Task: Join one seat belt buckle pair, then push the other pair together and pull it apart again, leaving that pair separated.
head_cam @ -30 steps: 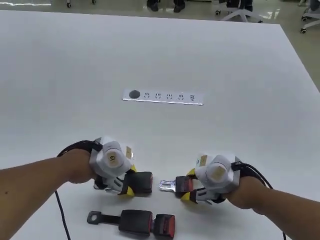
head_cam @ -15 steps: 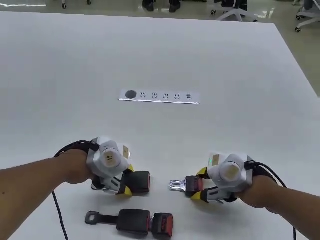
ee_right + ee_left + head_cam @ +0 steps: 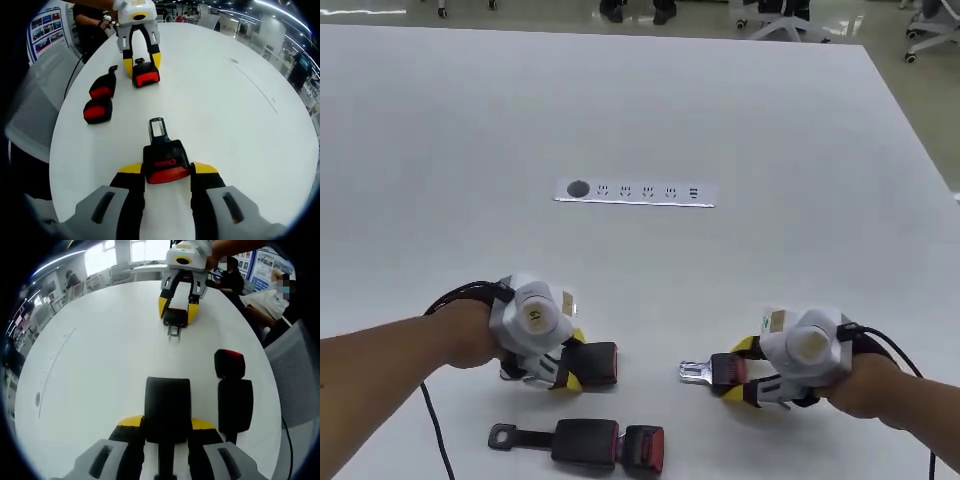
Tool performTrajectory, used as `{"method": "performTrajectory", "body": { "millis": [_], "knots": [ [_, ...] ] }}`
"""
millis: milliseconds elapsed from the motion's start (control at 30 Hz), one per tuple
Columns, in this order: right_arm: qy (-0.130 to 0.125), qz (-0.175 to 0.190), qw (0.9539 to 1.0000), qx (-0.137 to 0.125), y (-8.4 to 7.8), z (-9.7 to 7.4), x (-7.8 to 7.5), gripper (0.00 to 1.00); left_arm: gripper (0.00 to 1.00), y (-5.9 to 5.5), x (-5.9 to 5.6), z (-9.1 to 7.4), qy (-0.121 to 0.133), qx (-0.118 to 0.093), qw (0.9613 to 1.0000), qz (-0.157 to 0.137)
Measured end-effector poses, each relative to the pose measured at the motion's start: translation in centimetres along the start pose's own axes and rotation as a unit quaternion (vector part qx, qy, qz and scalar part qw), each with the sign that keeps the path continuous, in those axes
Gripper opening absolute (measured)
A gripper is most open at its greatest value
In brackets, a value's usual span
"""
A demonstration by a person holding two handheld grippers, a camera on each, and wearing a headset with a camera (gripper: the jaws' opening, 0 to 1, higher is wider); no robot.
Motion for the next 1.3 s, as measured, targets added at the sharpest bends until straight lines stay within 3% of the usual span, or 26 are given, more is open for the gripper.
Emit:
{"method": "performTrajectory", "body": {
  "millis": [400, 867, 1100, 1233, 1300],
  "knots": [
    [-0.003, 0.005, 1.0000, 0.001, -1.7, -1.0, 0.2, 0.33, 0.33, 0.2, 0.0, -0.2, 0.000, 0.001, 1.0000, -0.004],
    [-0.001, 0.007, 1.0000, -0.003, -1.9, -0.9, 0.3, 0.34, 0.34, 0.1, 0.2, -0.2, 0.001, 0.004, 0.9999, -0.015],
    [0.000, 0.004, 1.0000, -0.001, -2.0, -0.9, 0.2, 0.34, 0.34, 0.0, 0.3, -0.1, 0.000, 0.012, 0.9999, 0.013],
    [-0.010, 0.010, 0.9998, -0.012, -2.2, -0.8, 0.2, 0.35, 0.39, -0.1, 0.1, -0.2, -0.003, 0.017, 0.9998, -0.004],
    [-0.025, 0.030, 0.9991, -0.019, -2.2, -1.0, 0.4, 0.43, 0.44, -0.3, 0.1, -0.2, -0.004, 0.022, 0.9997, -0.010]
  ]
}}
Point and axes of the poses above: the centre of the closed fingertips' face, and the gripper's own axes: z roughly forward along the fingers, x roughly to its left, y roughly out of its top, the point moved 6 cm from there along -z, roughly backward along the fingers, and after that the axes turned 15 degrees about y, right-handed, at the moved point
